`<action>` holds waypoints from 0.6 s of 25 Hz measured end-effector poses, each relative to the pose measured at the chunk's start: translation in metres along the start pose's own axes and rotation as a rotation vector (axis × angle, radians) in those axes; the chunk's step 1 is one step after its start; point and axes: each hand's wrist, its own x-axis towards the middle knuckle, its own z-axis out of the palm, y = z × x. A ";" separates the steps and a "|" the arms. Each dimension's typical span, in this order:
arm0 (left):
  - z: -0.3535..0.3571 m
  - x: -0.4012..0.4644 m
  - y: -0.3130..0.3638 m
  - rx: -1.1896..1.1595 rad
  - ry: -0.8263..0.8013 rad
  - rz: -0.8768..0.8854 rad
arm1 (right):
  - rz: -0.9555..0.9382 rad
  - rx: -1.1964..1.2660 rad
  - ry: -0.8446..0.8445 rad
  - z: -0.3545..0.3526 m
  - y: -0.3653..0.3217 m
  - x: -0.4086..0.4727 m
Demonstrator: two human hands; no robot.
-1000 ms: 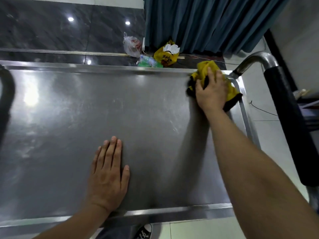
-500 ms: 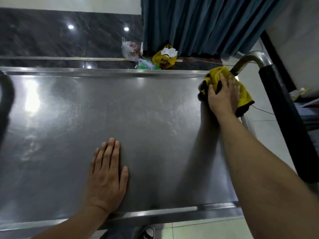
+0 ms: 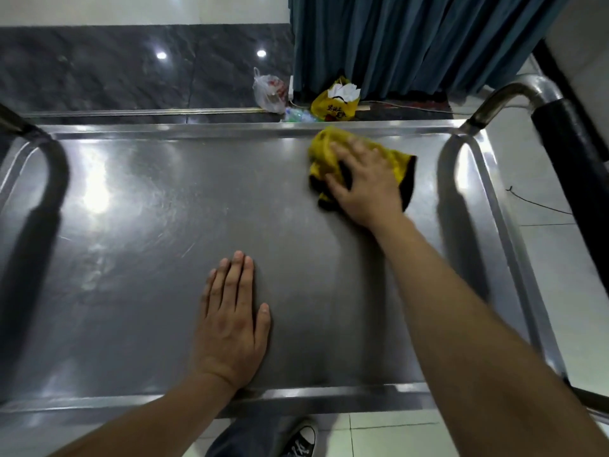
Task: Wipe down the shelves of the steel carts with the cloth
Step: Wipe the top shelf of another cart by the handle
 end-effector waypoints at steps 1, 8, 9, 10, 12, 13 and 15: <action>0.001 0.000 -0.001 0.002 0.003 -0.006 | 0.126 0.000 0.028 -0.004 0.007 0.008; 0.006 -0.001 -0.009 0.006 -0.001 -0.005 | -0.008 0.066 0.082 0.015 -0.067 -0.098; 0.005 -0.001 -0.010 0.007 -0.002 -0.001 | -0.011 0.075 0.114 0.018 -0.074 -0.130; 0.005 0.000 -0.012 0.013 -0.004 0.002 | -0.004 0.085 0.136 0.020 -0.079 -0.158; 0.004 0.001 -0.014 0.013 -0.014 0.000 | 0.010 0.072 0.138 0.018 -0.080 -0.197; 0.003 0.000 -0.011 0.008 -0.020 -0.001 | 0.020 0.057 0.136 0.015 -0.075 -0.210; 0.001 -0.001 -0.007 0.020 -0.039 -0.007 | 0.076 0.043 0.159 0.008 -0.060 -0.221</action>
